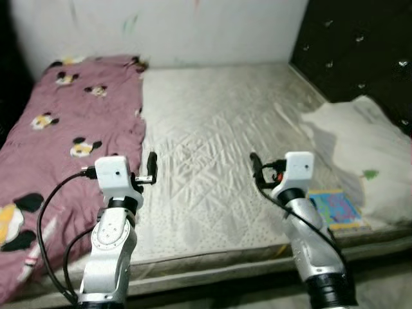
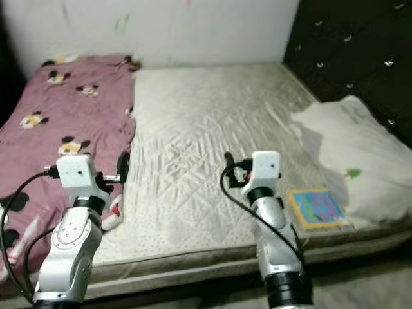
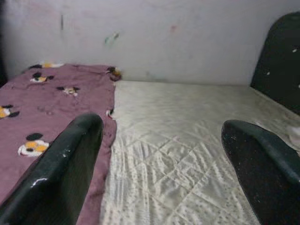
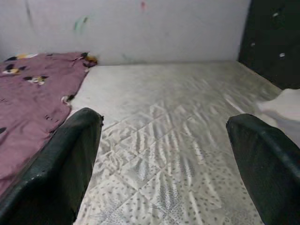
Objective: Clean up the room
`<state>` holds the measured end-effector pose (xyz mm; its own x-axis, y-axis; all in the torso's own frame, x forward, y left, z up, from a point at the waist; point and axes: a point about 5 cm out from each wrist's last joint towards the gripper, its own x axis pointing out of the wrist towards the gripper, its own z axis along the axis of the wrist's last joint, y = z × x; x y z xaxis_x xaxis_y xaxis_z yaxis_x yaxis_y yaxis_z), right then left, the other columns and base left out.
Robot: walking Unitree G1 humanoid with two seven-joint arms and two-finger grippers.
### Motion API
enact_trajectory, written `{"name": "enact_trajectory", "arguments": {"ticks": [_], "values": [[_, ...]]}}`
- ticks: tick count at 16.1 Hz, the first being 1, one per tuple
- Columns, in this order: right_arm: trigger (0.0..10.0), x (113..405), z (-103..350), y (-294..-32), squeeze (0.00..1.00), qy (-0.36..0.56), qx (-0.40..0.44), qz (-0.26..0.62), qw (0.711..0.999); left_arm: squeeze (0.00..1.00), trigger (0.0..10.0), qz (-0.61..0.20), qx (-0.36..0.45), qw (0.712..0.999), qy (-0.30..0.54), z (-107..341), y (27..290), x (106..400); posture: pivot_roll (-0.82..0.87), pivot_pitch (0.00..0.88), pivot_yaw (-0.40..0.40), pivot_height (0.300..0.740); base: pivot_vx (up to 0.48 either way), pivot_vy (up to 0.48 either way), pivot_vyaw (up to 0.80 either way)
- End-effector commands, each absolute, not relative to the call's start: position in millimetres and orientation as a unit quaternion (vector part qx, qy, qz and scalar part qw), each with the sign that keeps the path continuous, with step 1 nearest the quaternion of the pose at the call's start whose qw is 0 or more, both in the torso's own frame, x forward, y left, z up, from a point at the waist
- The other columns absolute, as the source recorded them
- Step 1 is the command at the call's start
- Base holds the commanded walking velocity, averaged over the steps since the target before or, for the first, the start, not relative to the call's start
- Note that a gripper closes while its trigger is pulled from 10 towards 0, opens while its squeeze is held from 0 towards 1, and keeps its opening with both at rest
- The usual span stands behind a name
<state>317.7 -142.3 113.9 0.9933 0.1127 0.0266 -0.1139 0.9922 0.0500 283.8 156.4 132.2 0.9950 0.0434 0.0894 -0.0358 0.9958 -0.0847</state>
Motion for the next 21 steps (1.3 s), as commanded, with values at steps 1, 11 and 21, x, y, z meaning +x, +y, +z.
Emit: {"name": "enact_trajectory", "arguments": {"ticks": [1, 11, 21], "values": [[10.0, 319.4, 119.5, -133.4, 0.0, -0.022, 0.03, 0.068, 0.997, 0.0, 10.0, 0.03, -0.034, 0.998, -0.045, 133.0, 163.8, 284.0, -0.04, 0.02, -0.007, 0.74, 0.0, 0.48, 0.0], [10.0, 321.3, 118.8, -130.3, 0.0, -0.023, 0.019, 0.082, 0.996, 0.0, 10.0, 0.034, -0.037, 0.998, -0.043, 131.7, 165.5, 285.9, -0.04, 0.003, -0.009, 0.74, 0.0, 0.48, 0.0], [10.0, 321.4, 118.3, -130.6, 0.0, -0.025, 0.019, 0.081, 0.996, 0.0, 10.0, 0.032, -0.028, 0.998, -0.05, 132.1, 166.9, 285.2, -0.04, 0.009, -0.007, 0.74, 0.0, 0.432, 0.0]]}}
